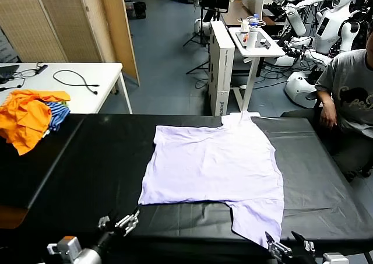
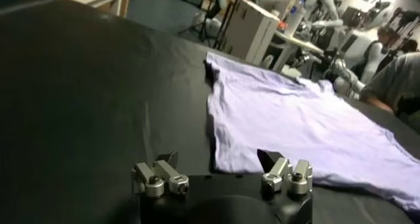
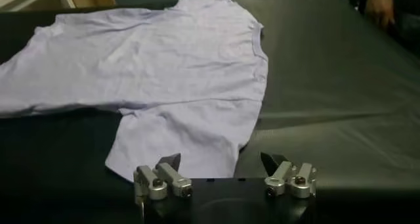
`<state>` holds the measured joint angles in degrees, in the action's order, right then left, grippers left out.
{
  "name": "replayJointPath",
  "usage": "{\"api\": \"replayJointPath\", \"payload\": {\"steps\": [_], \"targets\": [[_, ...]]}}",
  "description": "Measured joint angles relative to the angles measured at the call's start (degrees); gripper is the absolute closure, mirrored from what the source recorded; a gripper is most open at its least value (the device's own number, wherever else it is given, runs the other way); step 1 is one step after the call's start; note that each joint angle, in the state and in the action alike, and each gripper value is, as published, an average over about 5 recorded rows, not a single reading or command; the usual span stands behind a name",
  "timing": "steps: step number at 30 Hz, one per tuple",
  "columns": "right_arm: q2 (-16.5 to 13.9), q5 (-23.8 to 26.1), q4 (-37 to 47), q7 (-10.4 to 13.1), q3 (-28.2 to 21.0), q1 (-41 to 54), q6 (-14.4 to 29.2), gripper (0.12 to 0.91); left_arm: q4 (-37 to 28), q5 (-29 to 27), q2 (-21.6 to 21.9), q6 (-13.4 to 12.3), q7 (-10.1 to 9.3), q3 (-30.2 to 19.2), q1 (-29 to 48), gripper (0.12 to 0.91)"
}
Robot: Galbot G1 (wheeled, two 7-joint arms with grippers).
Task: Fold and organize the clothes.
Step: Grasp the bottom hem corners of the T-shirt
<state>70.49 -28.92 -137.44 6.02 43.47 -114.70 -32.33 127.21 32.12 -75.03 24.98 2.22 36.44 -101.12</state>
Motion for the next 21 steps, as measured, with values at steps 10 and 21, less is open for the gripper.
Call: {"api": "replayJointPath", "payload": {"steps": [10,21], "targets": [[0.4,1.4,1.5,-0.1,-1.4,1.3,0.2,0.118,-2.7,-1.1,-0.8,-0.1,-0.35,-1.8,3.3,0.123],[0.7,2.3,3.3,-0.5,-1.8,2.4,0.7,0.231,-4.8,-3.0,-2.0,-0.6,-0.37,-3.4,4.1,0.255]]}}
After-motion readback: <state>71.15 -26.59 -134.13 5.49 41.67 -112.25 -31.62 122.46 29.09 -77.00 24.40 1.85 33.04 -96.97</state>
